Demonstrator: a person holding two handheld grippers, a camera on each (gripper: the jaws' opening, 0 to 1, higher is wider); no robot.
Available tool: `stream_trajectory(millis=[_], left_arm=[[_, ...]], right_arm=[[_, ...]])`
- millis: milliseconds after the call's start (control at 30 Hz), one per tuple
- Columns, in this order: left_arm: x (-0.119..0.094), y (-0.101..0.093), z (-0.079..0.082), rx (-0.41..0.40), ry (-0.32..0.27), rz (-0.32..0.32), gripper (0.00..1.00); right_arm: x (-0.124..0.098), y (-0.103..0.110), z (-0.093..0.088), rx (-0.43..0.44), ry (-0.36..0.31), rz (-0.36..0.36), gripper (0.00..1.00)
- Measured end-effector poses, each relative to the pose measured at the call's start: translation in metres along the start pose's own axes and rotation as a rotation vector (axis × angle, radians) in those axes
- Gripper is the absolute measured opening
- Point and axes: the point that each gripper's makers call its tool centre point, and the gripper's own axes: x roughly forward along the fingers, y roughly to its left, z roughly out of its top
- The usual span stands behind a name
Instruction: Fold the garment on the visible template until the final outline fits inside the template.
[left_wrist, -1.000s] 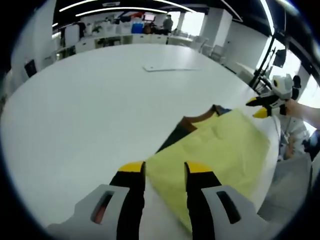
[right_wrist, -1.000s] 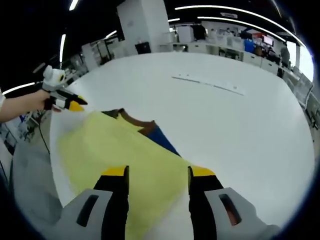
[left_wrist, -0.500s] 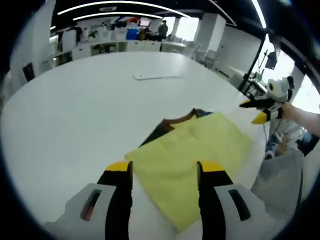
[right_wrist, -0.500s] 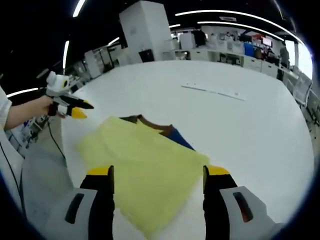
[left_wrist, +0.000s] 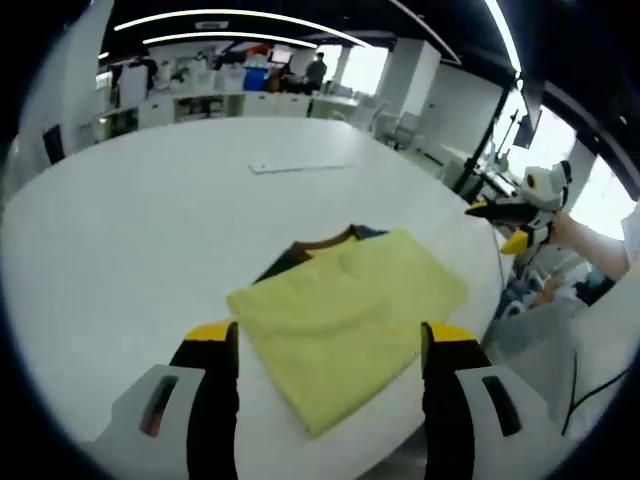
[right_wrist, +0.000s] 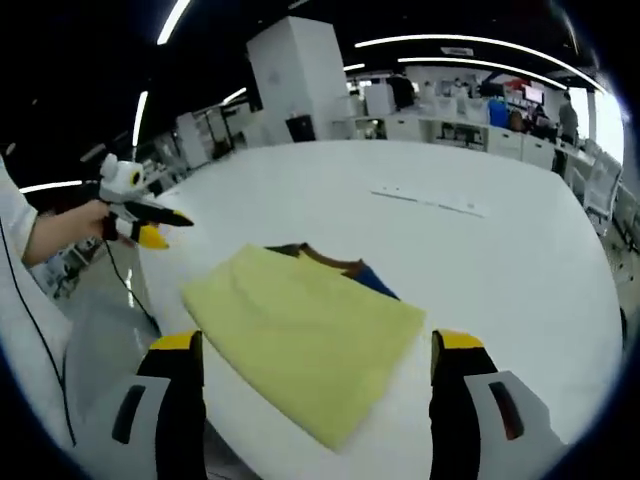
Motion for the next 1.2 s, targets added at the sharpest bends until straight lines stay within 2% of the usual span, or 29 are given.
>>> stream_trajectory(millis=[200,333,433,567,867,1033,1200], left_arm=[[-0.019,-0.012,-0.002,-0.004,-0.023,-0.014,0.83],[-0.031,-0.023,-0.003,-0.013,-0.048,-0.033,0.89],[-0.037,-0.030,-0.006,-0.004,-0.049,-0.043,0.94],[-0.048,-0.039,-0.011,-0.006,-0.059,-0.049,1.00],[-0.072,-0.043,-0.030,-0.023,-0.054,-0.022,1.00],[-0.079,-0.043,-0.029,-0.043,-0.076,-0.004,1.00],[-0.077,-0.045,-0.028,-0.034,-0.069,-0.008,1.00]], right_arm=[[-0.017,0.009,0.002,0.005,-0.027,0.001,0.99],[-0.029,0.019,0.009,0.015,-0.096,0.023,1.00],[-0.036,0.023,0.006,0.037,-0.102,0.025,1.00],[-0.044,0.026,-0.002,0.012,-0.087,0.001,1.00],[-0.061,0.036,-0.014,0.038,-0.100,-0.020,1.00],[-0.070,0.037,-0.011,0.059,-0.129,-0.027,1.00],[-0.070,0.036,-0.015,0.060,-0.118,-0.031,1.00]])
